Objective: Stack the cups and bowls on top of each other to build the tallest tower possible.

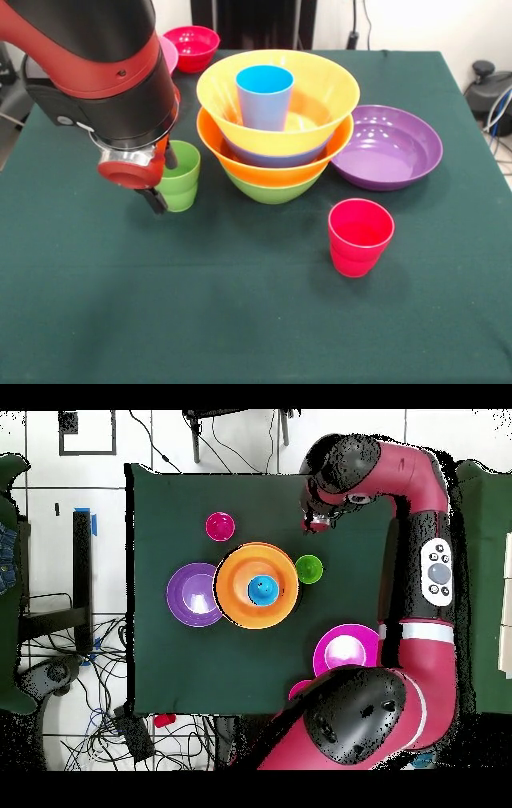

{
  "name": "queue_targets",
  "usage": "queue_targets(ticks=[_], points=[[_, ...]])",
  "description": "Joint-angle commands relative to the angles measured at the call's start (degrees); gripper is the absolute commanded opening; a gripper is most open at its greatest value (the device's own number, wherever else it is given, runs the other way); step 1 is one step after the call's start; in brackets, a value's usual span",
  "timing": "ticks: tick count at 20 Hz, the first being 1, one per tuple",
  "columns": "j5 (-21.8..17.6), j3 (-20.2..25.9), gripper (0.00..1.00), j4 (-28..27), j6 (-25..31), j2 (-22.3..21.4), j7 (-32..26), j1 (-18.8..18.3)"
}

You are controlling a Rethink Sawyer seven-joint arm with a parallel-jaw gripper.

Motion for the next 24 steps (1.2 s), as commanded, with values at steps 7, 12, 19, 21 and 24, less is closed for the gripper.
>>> queue_targets(ticks=[7, 12, 19, 21, 24], points=[[-3.18, -4.70, 1.00, 3.46, -3.92, 4.27, -2.64, 1.08], [-2.52, -5.11, 1.00, 4.30, -4.79, 4.87, -2.13, 0.79], [-1.75, -5.48, 1.00, 6.30, -6.04, 4.30, -1.36, 0.31], [-1.61, -5.61, 1.00, 6.83, -6.52, 4.28, -0.94, 0.18], [-1.47, -6.07, 1.00, 7.91, -7.10, 3.93, -0.08, 0.15]])
